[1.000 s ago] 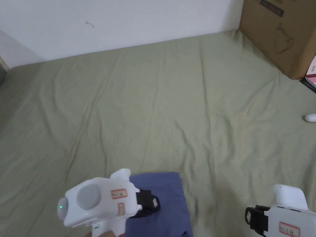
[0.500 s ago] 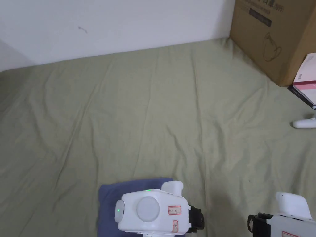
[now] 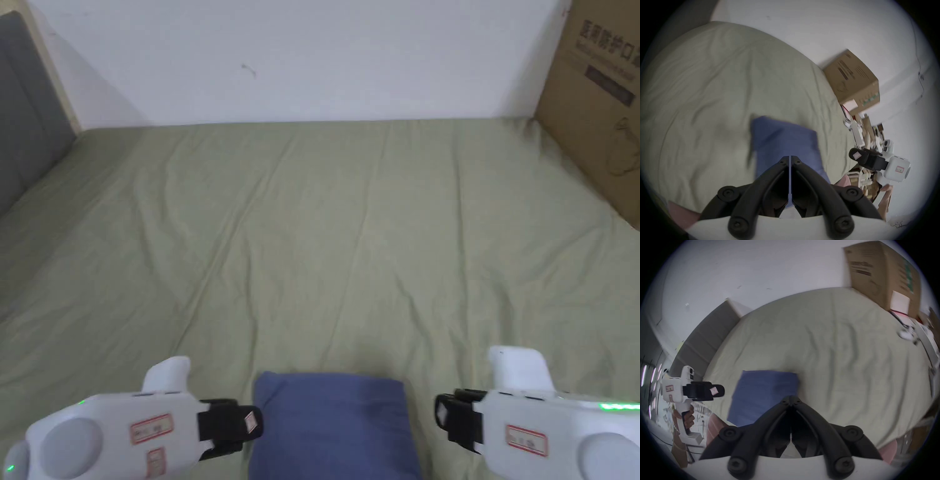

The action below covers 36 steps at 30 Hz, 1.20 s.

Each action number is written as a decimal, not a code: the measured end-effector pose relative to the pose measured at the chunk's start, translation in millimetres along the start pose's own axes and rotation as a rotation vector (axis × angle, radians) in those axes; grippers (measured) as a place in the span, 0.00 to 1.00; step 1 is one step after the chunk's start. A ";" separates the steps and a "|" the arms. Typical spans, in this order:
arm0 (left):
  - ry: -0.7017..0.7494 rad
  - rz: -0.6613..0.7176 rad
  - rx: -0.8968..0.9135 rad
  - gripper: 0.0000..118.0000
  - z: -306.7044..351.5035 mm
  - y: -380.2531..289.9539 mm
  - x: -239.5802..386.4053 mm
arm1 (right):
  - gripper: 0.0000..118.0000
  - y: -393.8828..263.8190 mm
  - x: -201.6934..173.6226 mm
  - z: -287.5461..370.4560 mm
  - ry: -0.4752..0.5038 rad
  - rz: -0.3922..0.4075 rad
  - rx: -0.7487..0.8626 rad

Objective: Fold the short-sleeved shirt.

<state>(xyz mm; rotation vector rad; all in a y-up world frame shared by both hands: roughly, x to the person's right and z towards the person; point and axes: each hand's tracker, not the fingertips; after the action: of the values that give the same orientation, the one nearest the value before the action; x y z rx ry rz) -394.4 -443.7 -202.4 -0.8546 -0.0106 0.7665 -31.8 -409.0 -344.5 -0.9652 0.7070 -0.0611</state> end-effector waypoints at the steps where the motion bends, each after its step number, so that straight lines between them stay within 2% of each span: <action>1: -0.008 0.018 0.003 0.02 6.0 -5.7 -12.9 | 0.00 3.4 -10.1 -12.6 0.012 0.023 -0.025; 5: -0.031 0.115 0.004 0.02 14.5 -27.6 -51.6 | 0.00 -1.2 -37.8 -75.5 0.022 0.097 -0.151; 8: -0.078 0.155 0.009 0.04 8.8 -37.4 -69.3 | 0.00 -14.2 -39.8 -120.4 0.010 0.115 -0.265; 9: -0.077 0.142 -0.002 0.15 5.7 -37.8 -70.8 | 0.00 -15.8 -40.1 -124.8 -0.008 0.113 -0.281; 11: -0.085 0.134 -0.026 0.79 0.7 -40.4 -63.3 | 0.00 -11.9 -39.2 -121.1 -0.009 0.098 -0.248; 12: -0.108 0.126 -0.061 0.98 -6.3 -38.8 -62.2 | 0.00 -8.6 -37.7 -118.7 -0.005 0.078 -0.248; 13: -0.139 0.136 -0.091 1.00 -15.8 -37.7 -62.5 | 0.00 -6.5 -36.8 -118.4 -0.001 0.079 -0.251; 16: -0.226 0.221 -0.092 0.99 -42.2 -26.7 -66.3 | 0.00 -7.1 -36.7 -117.0 -0.005 0.091 -0.258; 21: -0.354 0.320 -0.112 0.99 -93.8 -7.4 -77.9 | 0.00 -9.4 -34.0 -117.0 -0.002 0.058 -0.251; 23: -0.418 0.376 -0.125 0.99 -96.8 -6.9 -59.7 | 0.00 -9.3 -31.7 -116.2 0.004 0.047 -0.251; 25: -0.463 0.380 -0.168 0.99 -109.9 -2.6 -52.4 | 0.00 -10.3 -28.6 -115.8 0.012 0.023 -0.250; 27: -0.426 0.282 -0.218 0.94 -121.8 0.9 -53.3 | 0.00 -11.3 -26.7 -114.9 0.019 0.001 -0.247; 28: -0.406 0.251 -0.219 0.84 -125.3 1.7 -50.1 | 0.00 -11.6 -26.9 -114.2 0.020 -0.006 -0.247; 29: -0.345 0.254 -0.221 0.63 -127.6 3.8 -50.5 | 0.00 -11.4 -26.9 -113.4 0.020 -0.007 -0.247; 30: -0.292 0.255 -0.230 0.30 -134.1 7.2 -62.9 | 0.00 -11.0 -27.3 -111.7 0.018 -0.006 -0.246; 31: -0.304 0.289 -0.256 0.24 -139.0 8.2 -69.1 | 0.00 -10.1 -28.3 -109.9 0.010 0.000 -0.247; 33: -0.380 0.371 -0.262 0.24 -134.1 10.3 -76.4 | 0.00 -10.4 -30.8 -105.0 0.012 0.005 -0.249; 36: -0.263 0.164 -0.235 0.24 -100.1 22.0 -62.0 | 0.00 -8.8 -34.3 -97.3 0.020 0.002 -0.236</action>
<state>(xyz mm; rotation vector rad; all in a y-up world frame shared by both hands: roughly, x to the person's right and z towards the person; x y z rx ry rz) -423.2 -540.3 -267.2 -0.9798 -0.2710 1.0425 -112.2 -473.3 -355.4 -1.1906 0.7445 0.0150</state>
